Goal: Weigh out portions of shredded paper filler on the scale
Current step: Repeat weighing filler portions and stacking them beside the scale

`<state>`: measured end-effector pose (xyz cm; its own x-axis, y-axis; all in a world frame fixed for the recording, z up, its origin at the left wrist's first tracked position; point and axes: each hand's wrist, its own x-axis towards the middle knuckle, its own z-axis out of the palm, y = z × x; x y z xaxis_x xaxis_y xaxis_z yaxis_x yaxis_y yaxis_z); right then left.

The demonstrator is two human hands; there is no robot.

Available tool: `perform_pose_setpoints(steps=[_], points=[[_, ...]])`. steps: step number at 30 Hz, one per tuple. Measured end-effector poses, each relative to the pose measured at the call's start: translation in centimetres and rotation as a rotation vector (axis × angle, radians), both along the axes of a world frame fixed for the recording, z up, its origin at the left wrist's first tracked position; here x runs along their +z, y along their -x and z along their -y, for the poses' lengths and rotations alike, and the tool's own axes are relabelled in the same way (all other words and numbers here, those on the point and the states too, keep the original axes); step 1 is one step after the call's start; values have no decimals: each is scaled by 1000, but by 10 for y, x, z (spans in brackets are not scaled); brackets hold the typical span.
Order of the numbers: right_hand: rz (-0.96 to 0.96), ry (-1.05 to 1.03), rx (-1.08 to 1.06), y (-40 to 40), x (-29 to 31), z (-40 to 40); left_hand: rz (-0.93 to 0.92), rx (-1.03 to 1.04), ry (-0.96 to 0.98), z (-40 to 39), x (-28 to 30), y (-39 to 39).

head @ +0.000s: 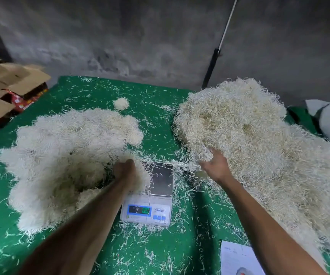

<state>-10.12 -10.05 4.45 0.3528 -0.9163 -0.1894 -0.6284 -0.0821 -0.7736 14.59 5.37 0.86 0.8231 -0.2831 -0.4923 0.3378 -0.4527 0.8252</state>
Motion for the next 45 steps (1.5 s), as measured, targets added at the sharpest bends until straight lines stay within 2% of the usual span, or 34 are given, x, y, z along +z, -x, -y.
perform_pose_setpoints(steps=[2,4,6,7,8,10,13,15,17,19,21,22,24,25,26,27,31,35,37,45], points=[[-368,126,290,1,-19,-11,-78,-23,68,5,8,-1],[-735,273,446,-1,-33,-21,-145,-61,122,9,13,3],[-840,263,452,-1,-43,-31,-248,-14,205,11,19,6],[-772,181,407,0,-47,-35,-275,3,261,13,19,6],[-611,70,309,3,-49,-39,-282,4,297,15,20,7],[-161,-239,53,7,-48,-48,-285,7,301,18,17,8],[445,-623,-247,3,-43,-59,-304,-66,169,21,11,22],[778,-749,-353,-2,-37,-61,-286,-126,121,19,4,30],[916,-789,-316,-9,-33,-63,-265,-127,91,14,-6,34],[708,-619,-220,-16,-31,-67,-252,-31,92,9,-12,32],[350,-335,-5,-14,-37,-70,-258,87,140,7,-15,28],[130,-250,153,-13,-42,-71,-282,128,155,7,-13,28],[-461,-31,448,-11,-55,-71,-347,156,156,7,-8,28],[-711,90,502,-11,-59,-70,-366,138,158,8,-6,27],[-833,149,461,-8,-62,-68,-374,102,161,9,-3,27],[-831,143,391,-6,-64,-67,-369,65,150,10,-1,27],[-432,19,67,-7,-68,-67,-307,-116,107,5,4,25],[-121,-25,-103,-12,-60,-80,-143,-370,16,-16,5,19],[31,-69,-159,-15,-57,-87,-63,-394,-35,-28,9,13],[213,-112,-237,-29,-59,-137,-69,-379,-24,-82,16,17]])
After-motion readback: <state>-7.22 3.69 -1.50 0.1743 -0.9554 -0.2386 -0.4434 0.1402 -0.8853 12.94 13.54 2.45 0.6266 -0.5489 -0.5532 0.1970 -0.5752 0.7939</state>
